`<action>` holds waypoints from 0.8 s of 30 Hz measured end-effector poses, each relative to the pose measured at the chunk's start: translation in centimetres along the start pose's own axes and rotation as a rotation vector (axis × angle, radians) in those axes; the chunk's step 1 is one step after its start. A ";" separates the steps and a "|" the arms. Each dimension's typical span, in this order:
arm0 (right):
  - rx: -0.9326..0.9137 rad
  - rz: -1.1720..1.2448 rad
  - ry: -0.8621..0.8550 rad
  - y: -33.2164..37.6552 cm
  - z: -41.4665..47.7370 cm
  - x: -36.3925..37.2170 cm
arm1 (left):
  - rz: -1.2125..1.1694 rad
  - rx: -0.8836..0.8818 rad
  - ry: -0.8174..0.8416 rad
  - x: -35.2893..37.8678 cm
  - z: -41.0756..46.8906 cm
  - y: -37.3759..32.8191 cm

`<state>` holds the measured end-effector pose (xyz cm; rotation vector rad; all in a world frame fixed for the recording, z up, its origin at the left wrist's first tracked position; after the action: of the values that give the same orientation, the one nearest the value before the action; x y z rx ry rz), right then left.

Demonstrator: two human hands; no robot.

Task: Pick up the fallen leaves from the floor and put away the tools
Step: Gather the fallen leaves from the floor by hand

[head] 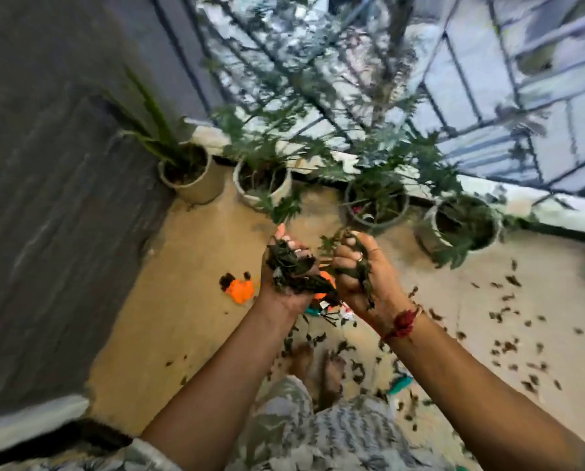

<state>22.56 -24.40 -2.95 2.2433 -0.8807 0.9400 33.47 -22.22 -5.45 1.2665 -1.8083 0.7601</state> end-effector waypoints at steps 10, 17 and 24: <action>-0.440 0.362 -0.117 6.4 -5.2 -7.9 | 0.284 -0.558 -0.142 2.7 6.9 9.5; -0.748 0.672 0.002 6.3 -10.1 -14.2 | 0.476 -0.759 -0.213 2.0 7.8 16.7; -0.970 0.870 -0.245 4.4 -16.0 -19.2 | 0.720 -0.856 -0.357 1.4 5.8 23.4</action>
<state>2.44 -9.44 -6.88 1.1101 -1.9696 0.3617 9.58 -20.10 -8.02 0.1725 -2.5126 0.0290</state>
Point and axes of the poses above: each hand's wrist, its own z-axis towards the middle knuckle, its own x-axis out of the palm, y = z × x, the point moved 3 cm from there along z, towards the middle knuckle, and after that the axes turned 8 degrees about -x, right-handed, at the moved point
